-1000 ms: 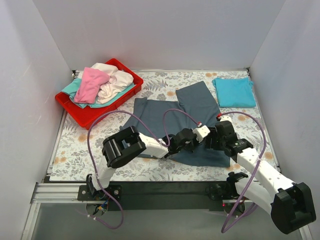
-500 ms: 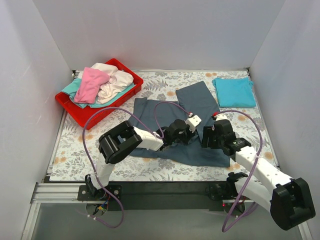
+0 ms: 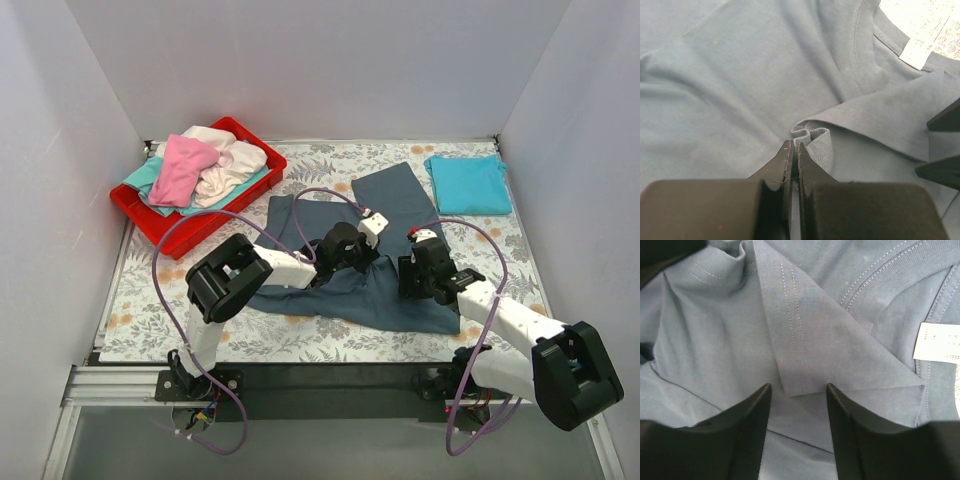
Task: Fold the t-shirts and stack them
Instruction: Fold the tshirt
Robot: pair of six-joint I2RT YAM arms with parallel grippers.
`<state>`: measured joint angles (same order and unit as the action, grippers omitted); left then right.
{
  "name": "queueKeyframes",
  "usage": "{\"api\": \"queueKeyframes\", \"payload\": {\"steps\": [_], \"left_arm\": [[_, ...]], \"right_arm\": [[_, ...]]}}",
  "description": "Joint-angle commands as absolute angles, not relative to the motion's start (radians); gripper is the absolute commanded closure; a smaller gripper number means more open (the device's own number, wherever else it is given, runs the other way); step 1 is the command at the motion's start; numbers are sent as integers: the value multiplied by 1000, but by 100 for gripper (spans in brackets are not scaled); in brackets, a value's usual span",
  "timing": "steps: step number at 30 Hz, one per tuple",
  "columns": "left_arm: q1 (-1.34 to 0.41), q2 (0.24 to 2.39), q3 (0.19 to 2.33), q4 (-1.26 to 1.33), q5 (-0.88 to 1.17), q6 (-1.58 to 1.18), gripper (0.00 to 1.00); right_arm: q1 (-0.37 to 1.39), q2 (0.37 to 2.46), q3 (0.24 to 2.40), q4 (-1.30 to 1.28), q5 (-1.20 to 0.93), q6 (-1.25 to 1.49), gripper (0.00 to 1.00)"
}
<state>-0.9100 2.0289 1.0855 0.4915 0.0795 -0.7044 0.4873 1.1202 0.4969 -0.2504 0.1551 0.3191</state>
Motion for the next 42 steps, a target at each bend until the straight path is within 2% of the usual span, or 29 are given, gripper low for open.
{"api": "queueKeyframes", "payload": {"steps": [1, 4, 9, 11, 12, 13, 17, 22, 35, 38, 39, 42], "left_arm": [[-905, 1959, 1068, 483, 84, -706, 100], [-894, 1959, 1066, 479, 84, -706, 100], [-885, 1965, 1072, 459, 84, -706, 100], [-885, 1962, 1071, 456, 72, -706, 93], [-884, 1957, 1066, 457, 68, -706, 89], [-884, 1953, 1062, 460, 63, -706, 83], [-876, 1921, 1045, 476, 35, -706, 68], [-864, 1893, 1034, 483, 23, -707, 63], [-808, 1775, 931, 489, -84, -709, 58], [-793, 1749, 910, 497, -98, -712, 55], [-787, 1749, 908, 495, -100, -715, 54], [-766, 1759, 907, 489, -89, -735, 52]], "right_arm": [[497, 1140, 541, -216, 184, 316, 60], [497, 1161, 549, -225, 193, 318, 68], [499, 1196, 557, -230, 201, 319, 71], [500, 1206, 558, -232, 202, 318, 80], [500, 1210, 561, -235, 209, 319, 88], [502, 1210, 569, -238, 212, 319, 91], [500, 1194, 603, -265, 258, 313, 98], [499, 1192, 652, -287, 360, 288, 99], [471, 1405, 814, -367, 711, 336, 99], [469, 1385, 860, -411, 732, 341, 78], [469, 1375, 865, -419, 718, 341, 64], [469, 1322, 848, -396, 599, 328, 52]]}}
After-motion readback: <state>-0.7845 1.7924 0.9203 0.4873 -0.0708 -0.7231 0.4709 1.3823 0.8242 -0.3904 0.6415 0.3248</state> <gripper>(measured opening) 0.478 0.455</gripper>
